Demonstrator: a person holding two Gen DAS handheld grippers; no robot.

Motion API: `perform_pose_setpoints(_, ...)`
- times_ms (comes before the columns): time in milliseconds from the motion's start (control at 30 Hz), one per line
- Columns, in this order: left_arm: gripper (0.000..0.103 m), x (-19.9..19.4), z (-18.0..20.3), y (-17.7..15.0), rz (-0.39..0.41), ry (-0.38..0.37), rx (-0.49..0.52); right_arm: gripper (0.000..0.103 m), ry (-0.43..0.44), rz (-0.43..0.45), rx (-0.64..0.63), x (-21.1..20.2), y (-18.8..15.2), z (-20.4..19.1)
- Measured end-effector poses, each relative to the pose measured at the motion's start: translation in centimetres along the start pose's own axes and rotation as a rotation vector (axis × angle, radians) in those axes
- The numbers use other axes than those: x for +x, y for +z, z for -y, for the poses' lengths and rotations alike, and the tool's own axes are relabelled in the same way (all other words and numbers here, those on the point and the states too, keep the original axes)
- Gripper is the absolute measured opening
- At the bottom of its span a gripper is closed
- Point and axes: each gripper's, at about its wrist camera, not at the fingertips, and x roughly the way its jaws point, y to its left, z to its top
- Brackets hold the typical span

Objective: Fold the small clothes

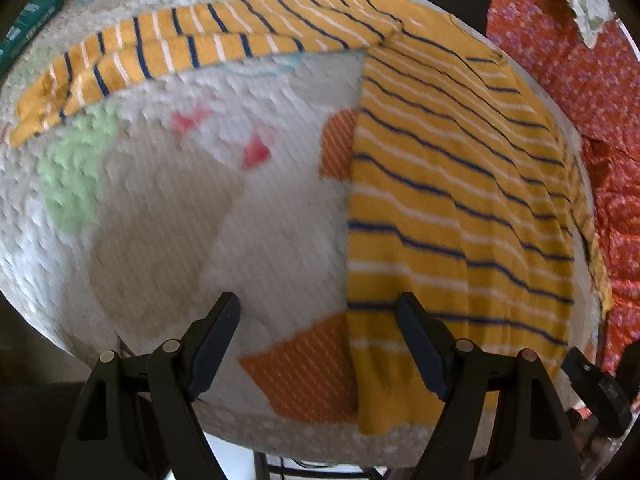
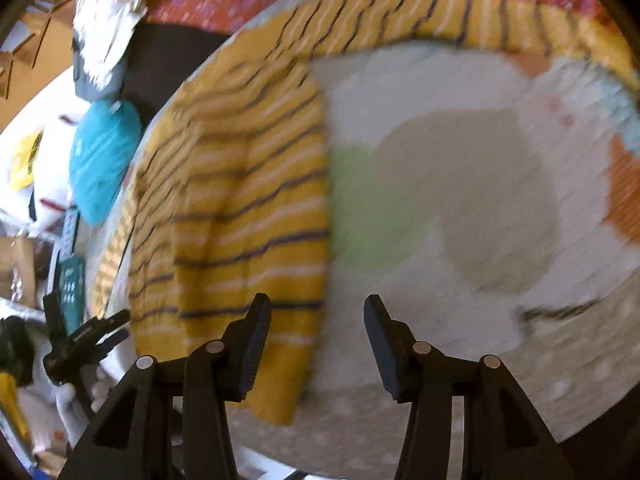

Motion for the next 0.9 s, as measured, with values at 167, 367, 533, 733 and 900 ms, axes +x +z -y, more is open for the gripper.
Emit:
perform_pose_setpoints(167, 0.081, 0.4, 1.3, -1.4, -0.017, -0.049, 0.005, 0.053, 0.09, -0.012, 0.034, 1.4, -0.4, 0.1)
perform_pose_setpoints(367, 0.079, 1.0, 3.7, -2.6, 0.001, 0.008, 0.055, 0.054, 0.067, 0.044, 0.017, 2.0, -2.1, -0.9)
perform_pose_setpoints(533, 0.008, -0.2, 4.0, -2.8, -0.004, 0.02, 0.064, 0.011, 0.008, 0.002, -0.079, 2.7, -2.6, -2.5)
perform_pose_setpoints(733, 0.008, -2.6, 1.6, -4.9, -0.027, -0.023, -0.042, 0.009, -0.012, -0.023, -0.081, 0.5, -2.9, -2.4)
perform_pose_setpoints(900, 0.008, -3.8, 1.8, -8.0, -0.044, 0.041, -0.014, 0.009, -0.033, -0.09, -0.102, -0.5, -4.7, -2.0)
